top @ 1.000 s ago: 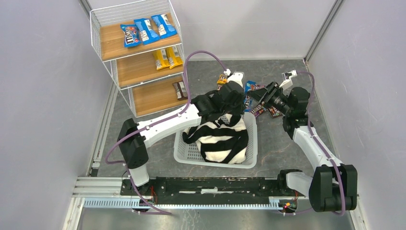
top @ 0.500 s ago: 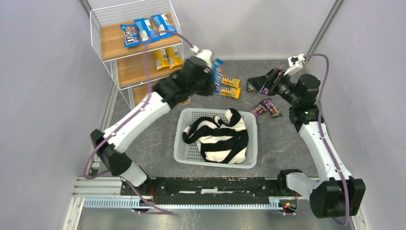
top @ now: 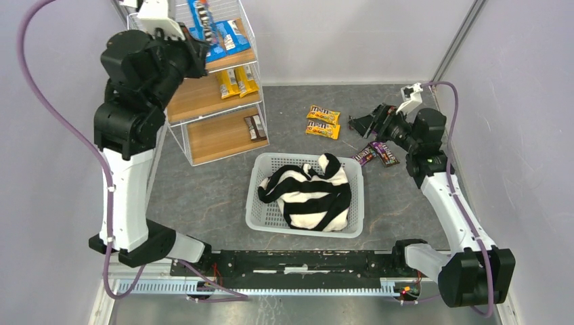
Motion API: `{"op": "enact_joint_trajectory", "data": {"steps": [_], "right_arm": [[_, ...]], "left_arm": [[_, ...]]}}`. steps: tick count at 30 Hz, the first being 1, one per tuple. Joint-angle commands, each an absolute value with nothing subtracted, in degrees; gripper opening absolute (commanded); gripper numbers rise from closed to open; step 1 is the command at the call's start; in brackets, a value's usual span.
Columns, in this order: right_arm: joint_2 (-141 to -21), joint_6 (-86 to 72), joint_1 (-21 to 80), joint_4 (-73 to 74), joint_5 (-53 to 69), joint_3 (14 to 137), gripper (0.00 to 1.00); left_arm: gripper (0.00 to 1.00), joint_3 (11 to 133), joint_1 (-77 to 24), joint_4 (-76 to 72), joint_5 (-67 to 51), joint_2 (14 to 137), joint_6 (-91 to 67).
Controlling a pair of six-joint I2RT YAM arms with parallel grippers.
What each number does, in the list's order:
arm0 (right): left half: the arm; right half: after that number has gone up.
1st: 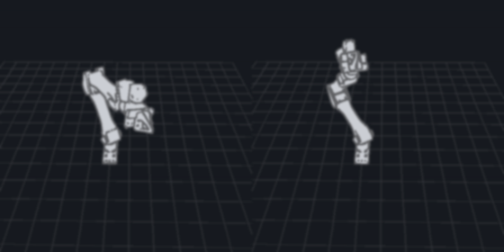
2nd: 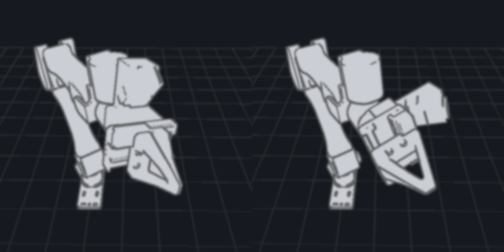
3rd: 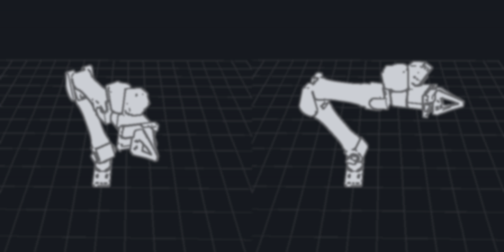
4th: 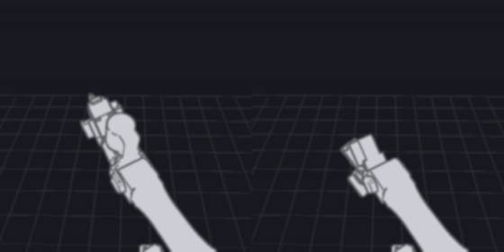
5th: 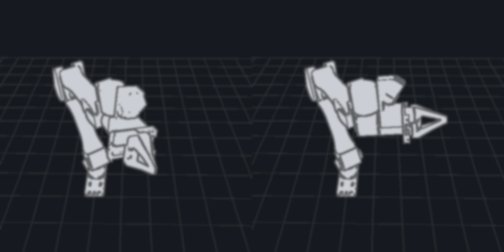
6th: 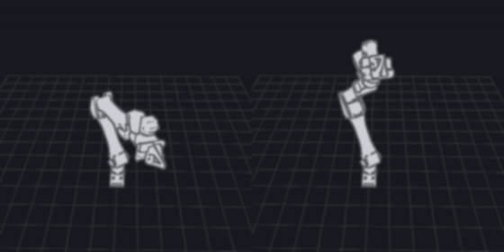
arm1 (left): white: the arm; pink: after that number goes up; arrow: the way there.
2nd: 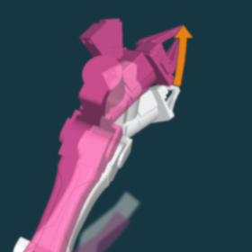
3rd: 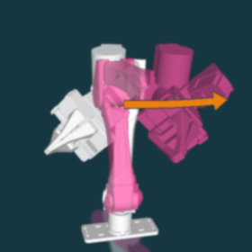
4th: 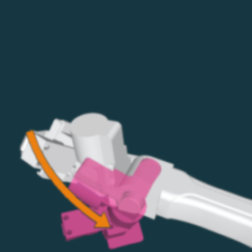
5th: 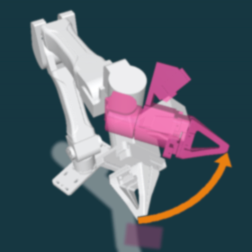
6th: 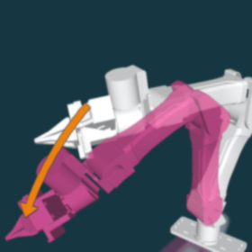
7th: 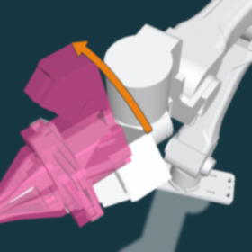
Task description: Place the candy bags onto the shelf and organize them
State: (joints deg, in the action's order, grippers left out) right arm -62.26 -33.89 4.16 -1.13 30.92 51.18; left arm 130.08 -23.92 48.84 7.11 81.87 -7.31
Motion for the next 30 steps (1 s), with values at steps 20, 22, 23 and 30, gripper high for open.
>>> {"op": "enact_joint_trajectory", "data": {"steps": [20,22,23,30], "right_arm": [[-69.54,-29.00,9.08,2.87,30.67,53.71,0.91],[-69.73,-29.17,9.25,2.70,30.67,53.53,0.91],[-69.86,-29.12,9.36,2.61,30.68,53.45,0.91],[-69.99,-29.03,9.72,2.37,30.25,53.35,0.91]], "left_arm": [[0.02,137.60,-6.77,63.51,21.97,88.18,-4.85],[0.02,137.28,-6.77,65.51,24.44,88.63,-5.68],[0.02,137.02,-6.77,66.04,25.37,88.55,-5.83],[0.02,135.15,-6.77,64.11,21.52,88.41,-4.91]]}}
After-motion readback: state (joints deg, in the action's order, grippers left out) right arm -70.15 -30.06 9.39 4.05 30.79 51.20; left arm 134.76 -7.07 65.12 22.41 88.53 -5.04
